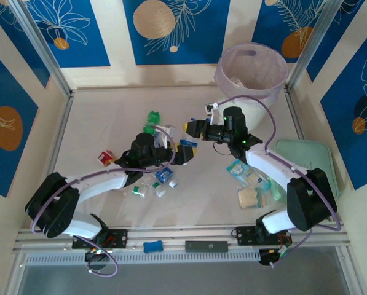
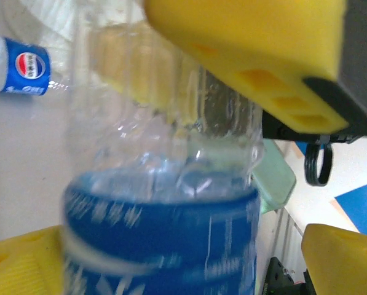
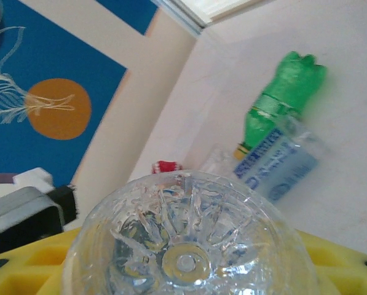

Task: Put the plastic bottles in the bin

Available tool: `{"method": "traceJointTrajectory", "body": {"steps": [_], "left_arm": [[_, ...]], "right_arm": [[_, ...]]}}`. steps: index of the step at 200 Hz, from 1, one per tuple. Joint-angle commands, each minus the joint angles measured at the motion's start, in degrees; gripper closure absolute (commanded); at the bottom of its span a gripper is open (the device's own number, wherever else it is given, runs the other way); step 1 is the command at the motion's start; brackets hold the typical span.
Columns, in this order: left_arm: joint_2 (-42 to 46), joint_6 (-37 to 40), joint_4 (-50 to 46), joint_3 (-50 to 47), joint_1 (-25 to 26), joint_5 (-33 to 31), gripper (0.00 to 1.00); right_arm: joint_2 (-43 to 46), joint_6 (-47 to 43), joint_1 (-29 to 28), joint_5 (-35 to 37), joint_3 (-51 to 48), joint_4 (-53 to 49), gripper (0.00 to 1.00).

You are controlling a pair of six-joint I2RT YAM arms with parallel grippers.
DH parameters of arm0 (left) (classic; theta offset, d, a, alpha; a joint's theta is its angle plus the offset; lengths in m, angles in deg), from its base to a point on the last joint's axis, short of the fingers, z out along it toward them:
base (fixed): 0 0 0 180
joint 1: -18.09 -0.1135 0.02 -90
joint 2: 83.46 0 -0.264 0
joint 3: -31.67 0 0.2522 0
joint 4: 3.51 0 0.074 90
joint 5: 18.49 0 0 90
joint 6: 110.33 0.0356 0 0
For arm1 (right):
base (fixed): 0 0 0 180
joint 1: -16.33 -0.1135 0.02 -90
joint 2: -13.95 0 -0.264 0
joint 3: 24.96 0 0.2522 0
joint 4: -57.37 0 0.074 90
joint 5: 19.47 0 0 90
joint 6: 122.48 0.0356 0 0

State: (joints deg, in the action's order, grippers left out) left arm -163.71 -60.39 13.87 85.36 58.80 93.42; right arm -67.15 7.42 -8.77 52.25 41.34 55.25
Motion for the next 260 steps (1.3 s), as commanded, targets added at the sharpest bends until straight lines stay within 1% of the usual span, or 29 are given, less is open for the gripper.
{"method": "traceJointTrajectory", "body": {"steps": [1,10,47,82,96,131,160,192,220,243,260], "left_arm": [[3.4,0.59,-0.23,-2.03,-0.62,-5.18,0.02],[4.54,0.5,-1.39,-2.87,-0.93,-7.84,0.0],[8.84,-0.37,-8.13,-5.32,-2.91,-17.84,0.01],[11.83,-1.29,-15.26,-6.28,-4.83,-24.78,0.0],[13.06,-1.6,-16.36,-7.32,-5.45,-26.74,0.0],[16.0,-2.89,-16.4,-10.88,-6.47,-29.5,0.0],[17.48,-3.93,-16.28,-13.1,-6.71,-30.61,0.0],[17.67,-4.63,-15.77,-14.32,-6.81,-30.19,0.0],[17.19,-4.95,-14.88,-14.91,-6.88,-29.6,0.0],[16.55,-5.1,-14.26,-14.99,-6.95,-28.69,0.0],[16.41,-5.12,-14.02,-15.07,-6.96,-28.11,0.0]], "right_arm": [[3.29,-5.35,1.8,5.36,3.15,-7.8,0.52],[4.27,-7.0,2.57,6.43,4.07,-10.17,0.52],[6.52,-14.37,6.28,10.9,11.51,-19.78,0.52],[6.3,-18.26,9.93,12.97,19.46,-22.81,0.53],[5.7,-19.46,11.33,13.77,23.1,-23.33,0.53],[2.36,-23.95,14.87,17.65,32.4,-22.62,0.53],[-1.79,-23.92,18.89,20.47,40.43,-21.03,0.53],[-7.52,-24.47,21.77,24.72,48.21,-17.65,0.53],[-14.05,-26.22,22.68,28.99,54.19,-17.46,0.53],[-19.14,-27.63,22.73,31.04,57.84,-17.95,0.53],[-22.91,-28.29,22.73,32.1,61.05,-20.54,0.53]]}}
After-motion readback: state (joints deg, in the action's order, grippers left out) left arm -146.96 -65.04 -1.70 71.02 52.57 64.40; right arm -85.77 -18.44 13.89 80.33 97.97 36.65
